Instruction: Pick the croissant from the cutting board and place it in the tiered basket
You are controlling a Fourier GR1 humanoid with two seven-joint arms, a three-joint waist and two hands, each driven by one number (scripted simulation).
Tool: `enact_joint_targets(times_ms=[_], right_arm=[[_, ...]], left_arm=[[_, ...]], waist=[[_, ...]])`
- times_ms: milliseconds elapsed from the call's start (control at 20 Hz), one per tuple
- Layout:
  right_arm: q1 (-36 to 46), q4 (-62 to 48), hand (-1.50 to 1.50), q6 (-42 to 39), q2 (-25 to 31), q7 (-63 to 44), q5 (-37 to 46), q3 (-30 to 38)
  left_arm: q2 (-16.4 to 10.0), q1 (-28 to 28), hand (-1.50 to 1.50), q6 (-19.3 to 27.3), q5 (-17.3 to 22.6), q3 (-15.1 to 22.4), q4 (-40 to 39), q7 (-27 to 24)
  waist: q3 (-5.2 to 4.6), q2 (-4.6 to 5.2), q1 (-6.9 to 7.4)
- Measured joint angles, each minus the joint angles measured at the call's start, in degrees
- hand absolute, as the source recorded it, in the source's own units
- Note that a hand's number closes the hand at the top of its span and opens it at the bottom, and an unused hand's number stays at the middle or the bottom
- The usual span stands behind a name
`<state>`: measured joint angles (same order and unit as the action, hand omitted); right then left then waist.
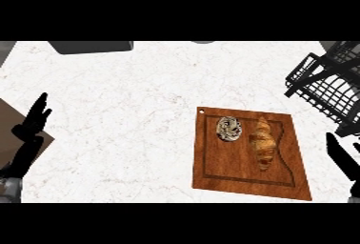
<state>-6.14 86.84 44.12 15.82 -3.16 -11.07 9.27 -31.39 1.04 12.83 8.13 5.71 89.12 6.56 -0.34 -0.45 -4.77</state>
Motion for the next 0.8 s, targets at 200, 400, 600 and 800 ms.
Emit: enact_joint_targets(times_ms=[200, 400, 600, 800], right_arm=[[-7.9, 9.1, -1.50, 6.8, 0.8, -8.1, 6.8, -5.0], [-14.3, 15.1, -1.50, 4.2, 7.4, -18.4, 11.5, -10.4], [-17.5, 20.9, -1.50, -1.7, 15.8, -29.9, 14.1, -13.8], [-15.9, 27.4, -1.50, -7.1, 24.0, -44.5, 15.5, -13.9]], left_arm=[[1.6, 1.4, 0.00, -2.9, -2.6, 0.1, -1.2, -3.7], [2.6, 2.6, 0.00, -4.6, -3.7, -1.0, -2.5, -7.9], [3.9, 3.2, 0.00, -4.6, -4.7, -1.2, -3.8, -9.1], [5.6, 4.7, 0.00, -3.4, -5.6, -0.8, -4.6, -7.2]], waist=[[-0.12, 0.16, 1.36], [-0.29, 0.54, 2.70], [-0.33, 0.85, 4.06], [-0.32, 1.00, 5.11]])
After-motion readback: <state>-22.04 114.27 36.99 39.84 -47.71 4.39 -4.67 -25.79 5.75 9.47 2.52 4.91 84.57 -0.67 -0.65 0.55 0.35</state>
